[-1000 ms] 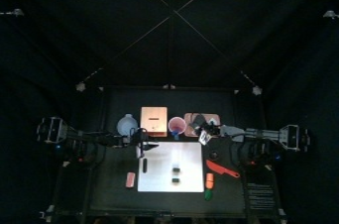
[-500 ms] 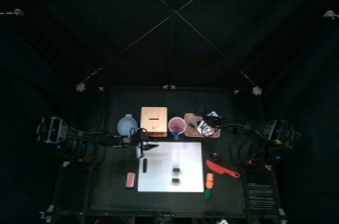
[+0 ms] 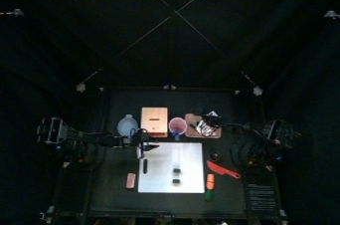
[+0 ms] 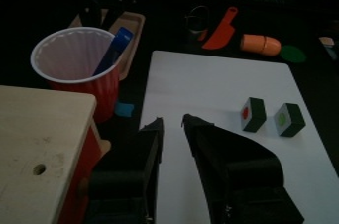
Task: Place sushi on board then cut the sushi with the knife then place the pieces on the plate
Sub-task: Place the 4 sushi pieces on the plate
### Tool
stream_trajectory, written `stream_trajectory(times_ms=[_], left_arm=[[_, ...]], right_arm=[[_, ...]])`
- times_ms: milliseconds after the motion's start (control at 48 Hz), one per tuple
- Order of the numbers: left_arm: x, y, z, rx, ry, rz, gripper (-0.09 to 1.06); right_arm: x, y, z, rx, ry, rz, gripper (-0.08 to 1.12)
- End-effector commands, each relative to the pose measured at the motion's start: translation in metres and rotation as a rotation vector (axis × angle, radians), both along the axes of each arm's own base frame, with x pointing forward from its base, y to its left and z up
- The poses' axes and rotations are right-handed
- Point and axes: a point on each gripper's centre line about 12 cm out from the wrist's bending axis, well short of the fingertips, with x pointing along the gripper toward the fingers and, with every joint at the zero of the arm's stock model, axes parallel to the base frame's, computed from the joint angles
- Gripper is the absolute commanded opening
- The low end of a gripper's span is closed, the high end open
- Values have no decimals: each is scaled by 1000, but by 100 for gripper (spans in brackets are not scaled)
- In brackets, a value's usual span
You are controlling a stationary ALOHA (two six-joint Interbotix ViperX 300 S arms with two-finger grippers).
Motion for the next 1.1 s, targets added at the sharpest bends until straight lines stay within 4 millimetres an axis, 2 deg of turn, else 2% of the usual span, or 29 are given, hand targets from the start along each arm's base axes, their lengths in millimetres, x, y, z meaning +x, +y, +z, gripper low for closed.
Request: stream_trajectory(times_ms=[21,125,375,542,750,1104], left_arm=[[2,1,5,1,-20,3,67],[2,1,5,0,-18,4,67],[2,2,6,3,-21,5,67],[2,2,5,3,-20,4,67],[2,2,5,0,-20,5,67],[2,2,4,1,-17,5,67]], right_arm=[[10,10,32,-43,-68,42,76],[23,34,41,-48,-97,124,76],[58,130,44,-96,-129,500,76],[74,174,47,-58,-199,610,76],[87,199,48,10,-247,623,76],[108,231,34,94,-271,638,79]])
